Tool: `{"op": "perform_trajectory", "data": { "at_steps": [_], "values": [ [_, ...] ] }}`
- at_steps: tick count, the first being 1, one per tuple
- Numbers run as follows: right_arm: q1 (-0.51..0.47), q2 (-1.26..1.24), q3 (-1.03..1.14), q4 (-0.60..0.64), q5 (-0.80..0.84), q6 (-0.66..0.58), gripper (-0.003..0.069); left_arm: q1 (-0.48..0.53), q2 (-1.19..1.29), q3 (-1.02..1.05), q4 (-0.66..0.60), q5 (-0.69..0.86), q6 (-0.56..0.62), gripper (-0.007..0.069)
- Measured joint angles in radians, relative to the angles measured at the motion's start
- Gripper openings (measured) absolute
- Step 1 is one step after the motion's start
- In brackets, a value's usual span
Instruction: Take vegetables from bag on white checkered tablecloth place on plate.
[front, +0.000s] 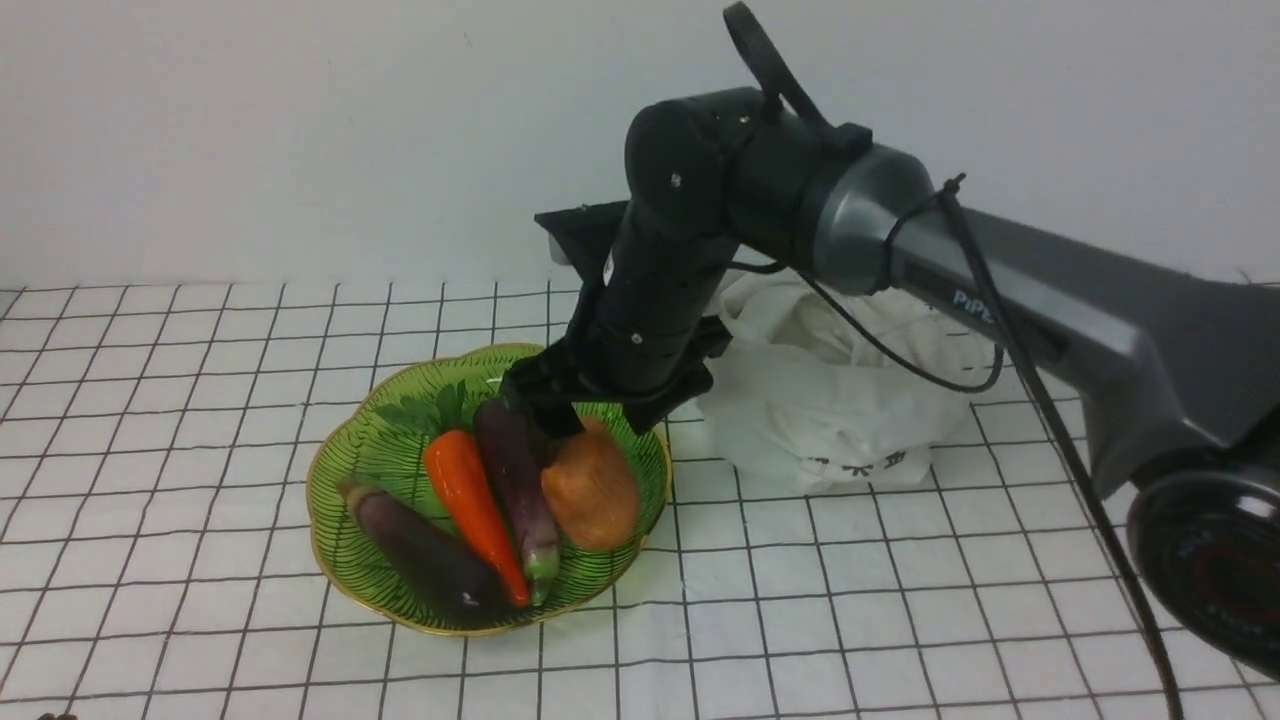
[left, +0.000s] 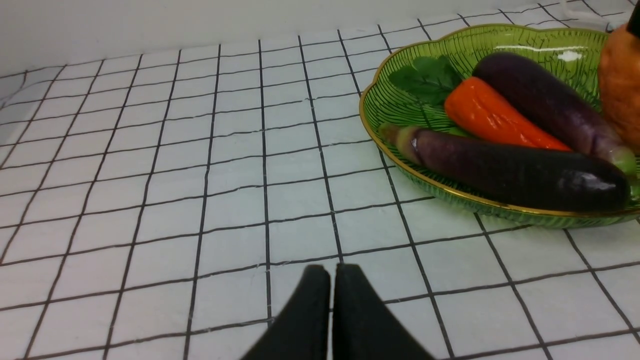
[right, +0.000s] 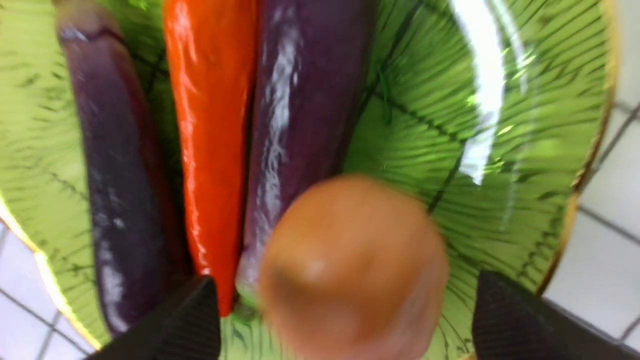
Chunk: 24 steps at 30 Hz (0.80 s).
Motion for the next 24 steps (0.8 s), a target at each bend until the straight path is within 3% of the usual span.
{"op": "perform_trajectory", "data": {
  "at_steps": [5,8,15,20,24],
  "values": [
    [0.0,-0.114,-0.001,-0.011,0.006,0.0,0.0624,0.0,0.0,0.0,0.0,0.0,0.0,-0.0008],
    [0.0,-0.229,0.015,-0.01,0.007,0.0,0.0567,0.0,0.0,0.0,0.0,0.0,0.0,-0.0008],
    [0.0,-0.663,0.22,-0.023,0.01,0.0,0.0293,0.0,0.0,0.0,0.0,0.0,0.0,-0.0008],
    [0.0,-1.09,0.528,-0.148,0.004,0.0,0.0049,0.0,0.0,0.0,0.0,0.0,0.0,-0.0008],
    [0.0,-1.334,0.728,-0.196,-0.138,0.005,-0.0001,0.0,0.0,0.0,0.0,0.0,0.0,-0.0008]
  ]
}}
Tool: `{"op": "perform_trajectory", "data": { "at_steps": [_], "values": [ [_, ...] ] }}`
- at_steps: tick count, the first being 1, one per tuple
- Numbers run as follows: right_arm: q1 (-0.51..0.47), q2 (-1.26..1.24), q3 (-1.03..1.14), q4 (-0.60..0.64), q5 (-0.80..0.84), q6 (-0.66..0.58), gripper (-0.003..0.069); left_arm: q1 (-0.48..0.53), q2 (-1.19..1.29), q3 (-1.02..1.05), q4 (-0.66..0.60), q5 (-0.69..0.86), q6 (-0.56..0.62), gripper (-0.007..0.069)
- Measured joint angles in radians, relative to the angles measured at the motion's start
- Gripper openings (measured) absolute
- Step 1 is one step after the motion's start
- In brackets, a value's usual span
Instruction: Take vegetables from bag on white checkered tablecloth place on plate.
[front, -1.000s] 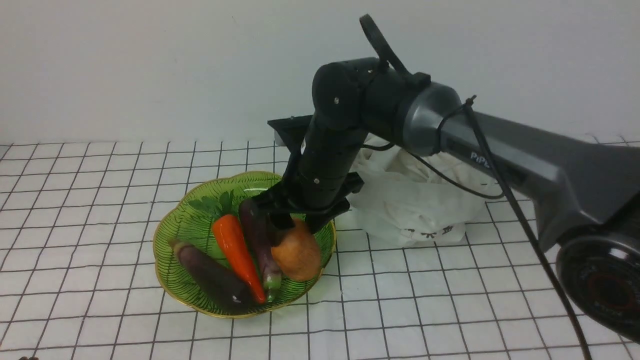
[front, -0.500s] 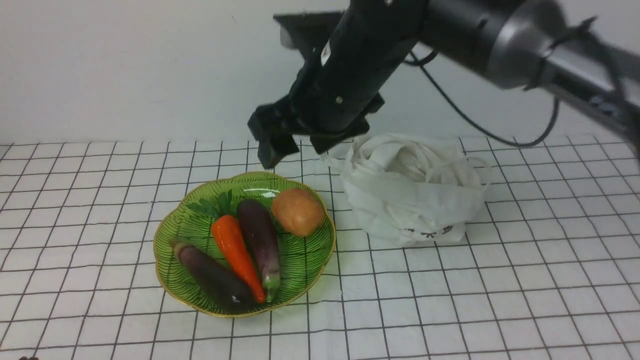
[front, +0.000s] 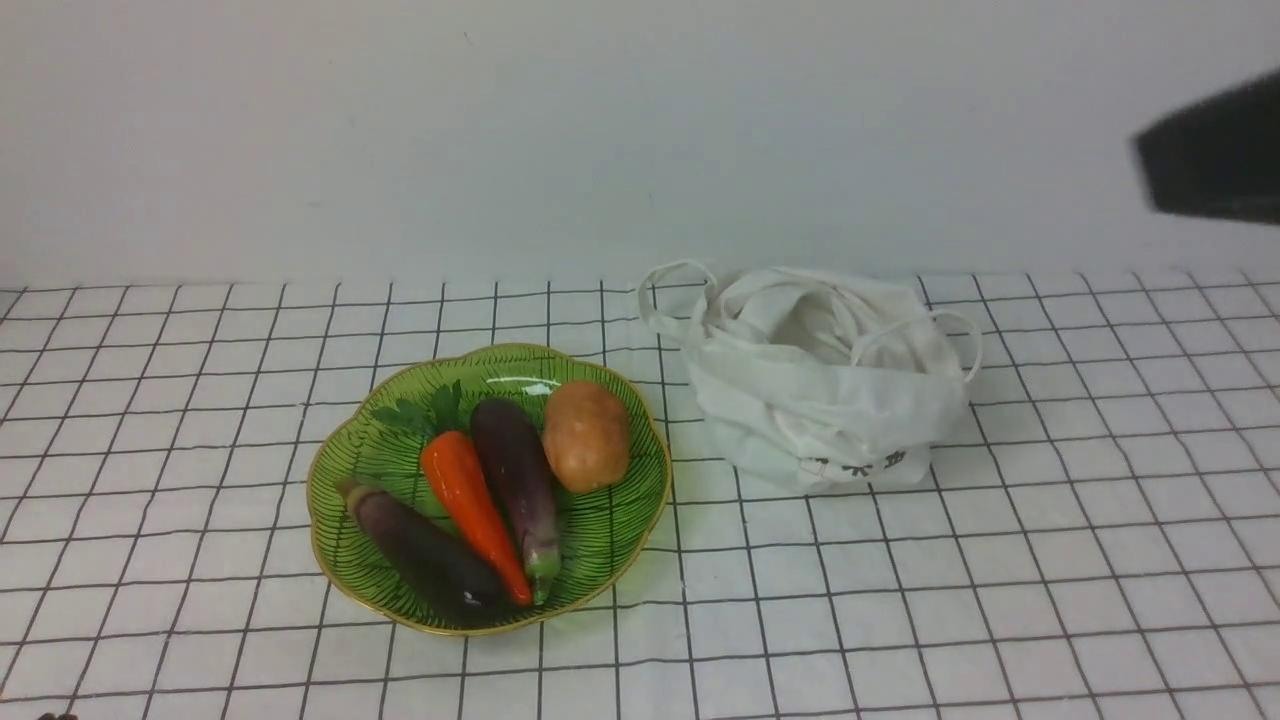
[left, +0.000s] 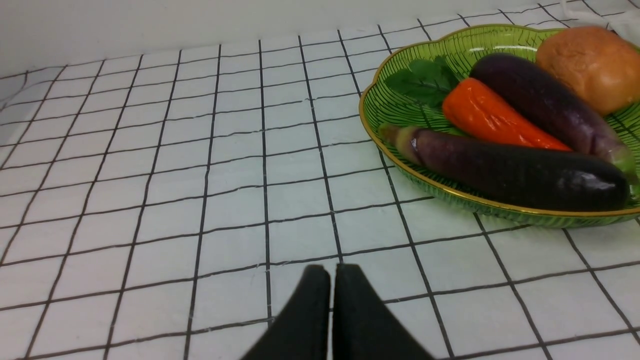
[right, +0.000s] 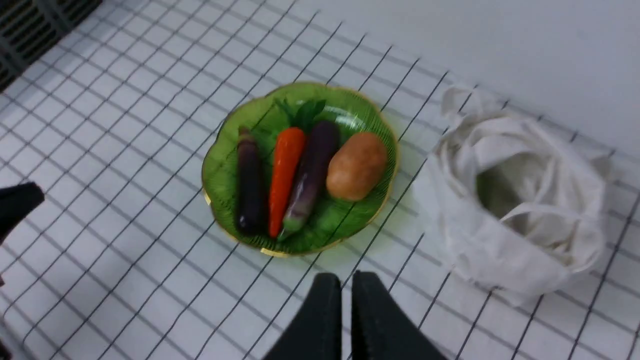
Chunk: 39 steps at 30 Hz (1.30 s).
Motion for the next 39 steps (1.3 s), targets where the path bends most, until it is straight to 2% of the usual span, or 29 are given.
{"op": "perform_trajectory", "data": {
  "at_steps": [5,9,12,17,22,39],
  "values": [
    [0.0,-0.429,0.375,-0.049,-0.371,0.047,-0.0012,0.0,0.0,0.0,0.0,0.0,0.0,-0.0008],
    [0.0,-0.664,0.578,-0.143,-0.551,0.154,-0.0012,0.0,0.0,0.0,0.0,0.0,0.0,-0.0008],
    [0.0,-0.845,0.69,-0.264,-0.645,0.276,-0.0012,0.0,0.0,0.0,0.0,0.0,0.0,-0.0008],
    [0.0,-0.938,0.756,-0.45,-0.668,0.457,-0.0012,-0.001,0.0,0.0,0.0,0.0,0.0,-0.0008],
    [-0.001,-0.937,0.773,-0.483,-0.649,0.572,-0.0012,-0.001,0.0,0.0,0.001,0.0,0.0,-0.0008],
    [0.0,-0.937,0.781,-0.484,-0.668,0.586,-0.0013,-0.001,0.0,0.0,0.001,0.0,0.0,-0.0008]
  ]
}}
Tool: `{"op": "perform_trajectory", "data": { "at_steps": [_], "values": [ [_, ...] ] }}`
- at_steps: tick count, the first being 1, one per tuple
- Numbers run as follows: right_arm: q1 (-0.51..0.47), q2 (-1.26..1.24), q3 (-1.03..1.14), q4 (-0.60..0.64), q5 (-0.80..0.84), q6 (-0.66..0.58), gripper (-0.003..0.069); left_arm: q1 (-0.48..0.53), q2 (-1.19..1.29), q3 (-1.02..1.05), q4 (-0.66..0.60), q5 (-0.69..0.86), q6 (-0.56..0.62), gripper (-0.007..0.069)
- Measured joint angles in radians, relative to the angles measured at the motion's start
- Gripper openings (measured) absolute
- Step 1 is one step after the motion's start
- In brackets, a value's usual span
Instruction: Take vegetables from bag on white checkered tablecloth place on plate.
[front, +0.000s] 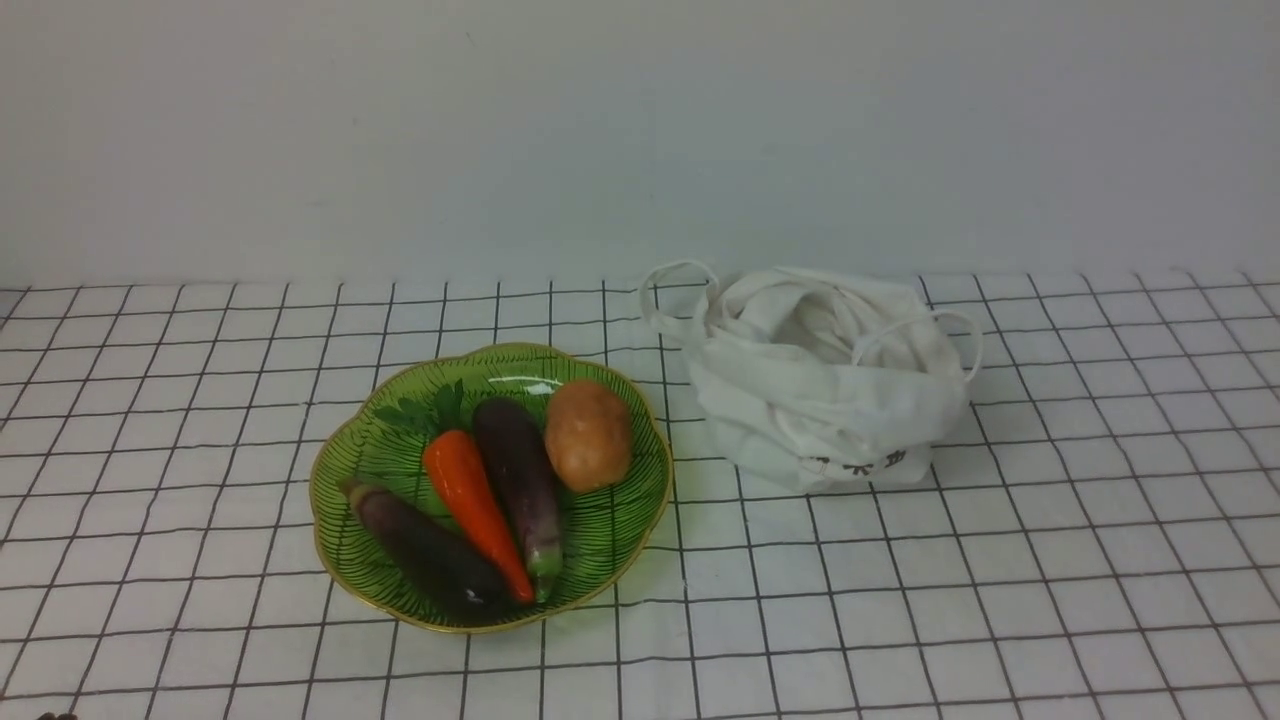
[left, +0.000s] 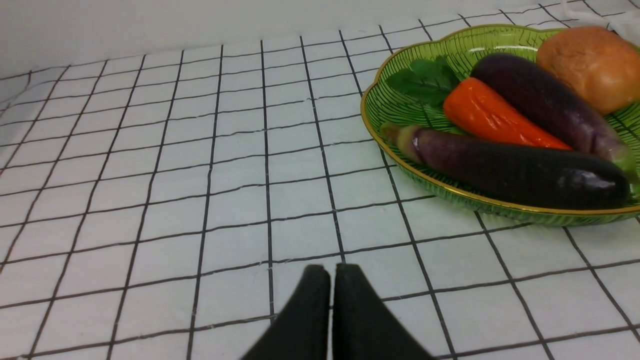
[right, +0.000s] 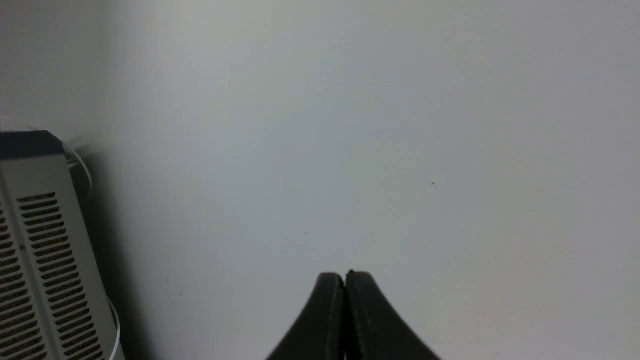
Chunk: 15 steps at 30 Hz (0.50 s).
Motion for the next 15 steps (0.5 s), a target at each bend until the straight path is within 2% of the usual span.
{"op": "perform_trajectory", "data": {
  "at_steps": [3,5,6,11,13,15],
  "values": [
    [0.0,0.0,0.023,0.071,-0.045,-0.074,-0.0013,0.0,0.0,0.0,0.0,0.0,0.0,-0.0008],
    [0.0,0.0,0.052,0.171,-0.089,-0.216,-0.0013,0.0,0.0,0.0,0.0,0.0,0.0,-0.0008],
    [0.0,0.0,0.055,0.182,-0.089,-0.216,-0.0013,0.0,0.0,0.0,0.0,0.0,0.0,-0.0008],
    [0.0,0.0,0.119,0.461,-0.182,-0.577,-0.0013,0.0,0.0,0.0,0.0,0.0,0.0,-0.0008],
    [0.0,0.0,0.134,0.532,-0.185,-0.66,-0.0014,0.0,0.0,0.0,0.0,0.0,0.0,-0.0008],
    [0.0,0.0,0.141,0.557,-0.184,-0.687,-0.0014,0.0,0.0,0.0,0.0,0.0,0.0,-0.0008]
  ]
}}
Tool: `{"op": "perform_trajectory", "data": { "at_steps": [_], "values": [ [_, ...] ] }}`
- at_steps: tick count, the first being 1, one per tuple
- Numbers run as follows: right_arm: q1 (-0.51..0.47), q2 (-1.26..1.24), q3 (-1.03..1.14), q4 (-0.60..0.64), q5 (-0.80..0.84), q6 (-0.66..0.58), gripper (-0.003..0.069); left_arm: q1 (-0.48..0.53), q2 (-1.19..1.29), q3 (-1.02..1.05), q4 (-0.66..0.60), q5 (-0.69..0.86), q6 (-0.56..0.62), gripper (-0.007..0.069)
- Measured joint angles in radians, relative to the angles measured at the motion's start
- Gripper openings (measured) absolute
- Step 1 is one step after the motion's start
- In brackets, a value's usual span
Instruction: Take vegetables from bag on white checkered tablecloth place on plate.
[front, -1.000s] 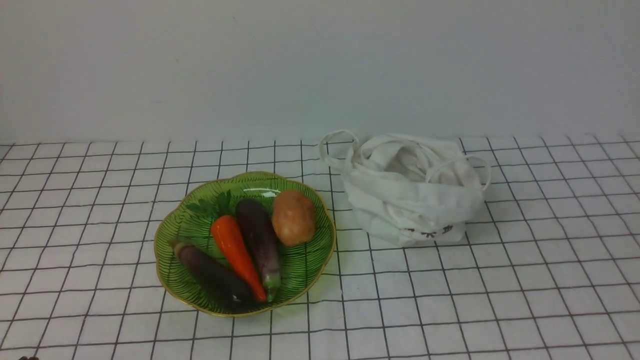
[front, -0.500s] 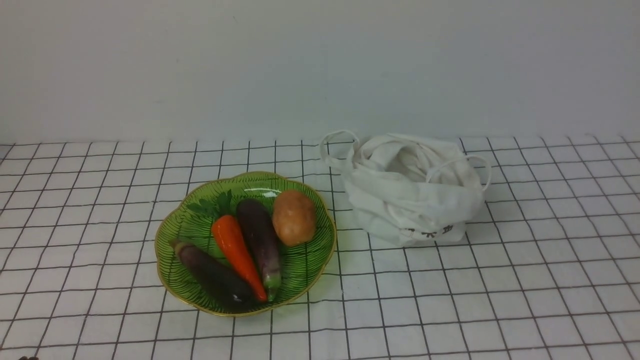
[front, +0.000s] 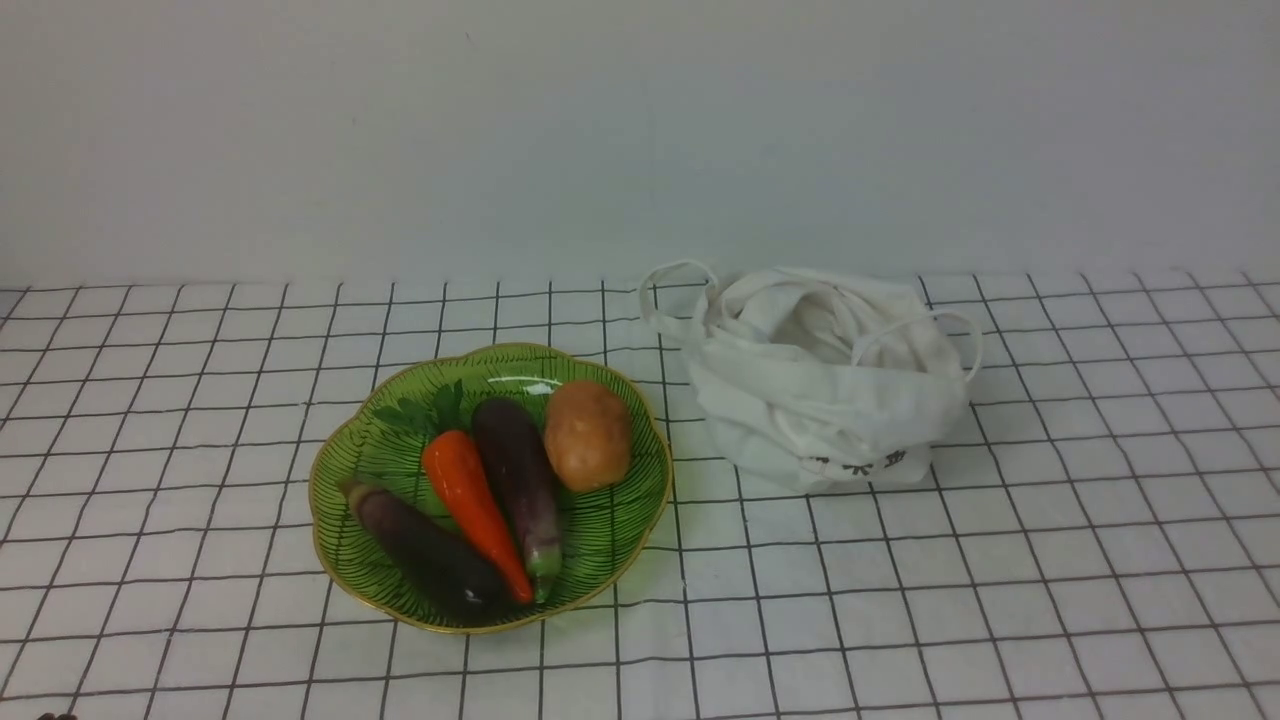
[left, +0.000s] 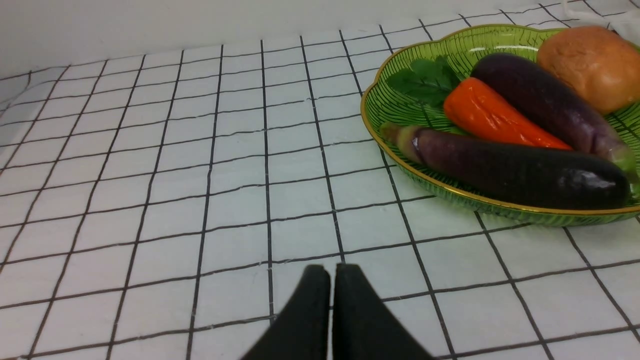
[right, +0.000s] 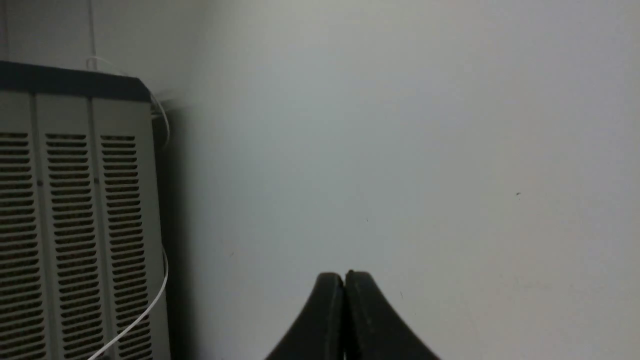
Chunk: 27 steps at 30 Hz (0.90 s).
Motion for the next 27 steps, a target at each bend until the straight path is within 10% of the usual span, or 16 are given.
{"op": "perform_trajectory", "data": {
  "at_steps": [6,20,27],
  "values": [
    [-0.036,0.0,0.085,0.035,0.001,-0.054,-0.0014,0.0,0.0,0.0,0.0,0.0,0.0,-0.0008],
    [-0.596,0.003,0.459,-0.028,0.134,-0.11,-0.0014,0.0,0.0,0.0,0.0,0.0,0.0,-0.0008],
    [-0.642,0.003,0.458,-0.03,0.139,-0.112,-0.0014,0.0,0.0,0.0,0.0,0.0,0.0,-0.0008]
  ]
}}
